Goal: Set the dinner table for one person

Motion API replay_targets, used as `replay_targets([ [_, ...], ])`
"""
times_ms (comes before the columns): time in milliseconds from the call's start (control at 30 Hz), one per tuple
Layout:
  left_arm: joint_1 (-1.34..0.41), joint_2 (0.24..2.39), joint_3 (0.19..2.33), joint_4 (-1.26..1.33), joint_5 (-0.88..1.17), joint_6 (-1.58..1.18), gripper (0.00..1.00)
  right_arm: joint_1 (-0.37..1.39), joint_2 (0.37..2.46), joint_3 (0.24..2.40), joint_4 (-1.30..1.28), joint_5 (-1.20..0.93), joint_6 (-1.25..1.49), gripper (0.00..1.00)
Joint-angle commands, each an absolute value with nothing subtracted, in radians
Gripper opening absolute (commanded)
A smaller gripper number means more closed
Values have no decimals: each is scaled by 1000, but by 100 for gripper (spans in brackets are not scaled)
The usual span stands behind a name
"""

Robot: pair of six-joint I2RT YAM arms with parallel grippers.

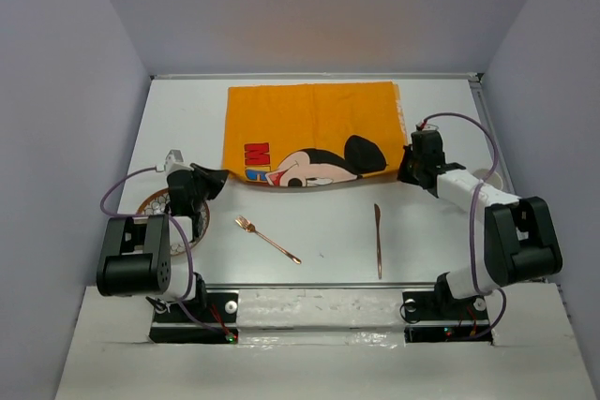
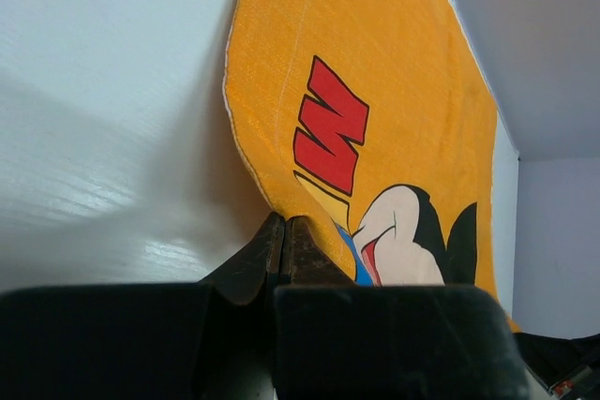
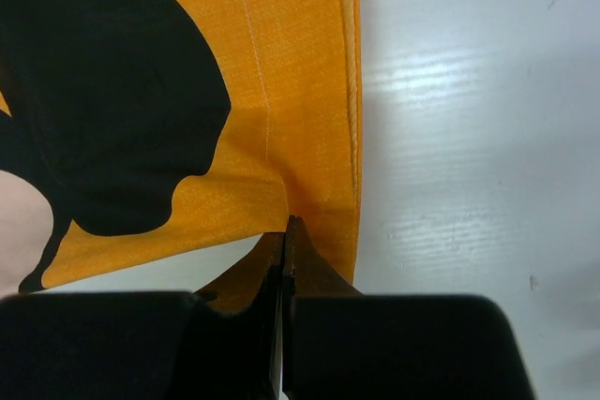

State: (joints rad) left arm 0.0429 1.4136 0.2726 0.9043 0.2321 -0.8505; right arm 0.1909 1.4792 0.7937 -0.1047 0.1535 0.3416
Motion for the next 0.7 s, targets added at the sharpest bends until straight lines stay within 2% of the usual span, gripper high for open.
replay_targets([
  [0,49,1387,253,963,235,-824,0,186,1416,761,-141,138,396,0],
  [167,49,1336,235,928,229,-815,0,186,1408,772,-169,52,429,0],
  [667,49,1200,152,877,229,-815,0,186,1387,715,-156,113,514,2],
])
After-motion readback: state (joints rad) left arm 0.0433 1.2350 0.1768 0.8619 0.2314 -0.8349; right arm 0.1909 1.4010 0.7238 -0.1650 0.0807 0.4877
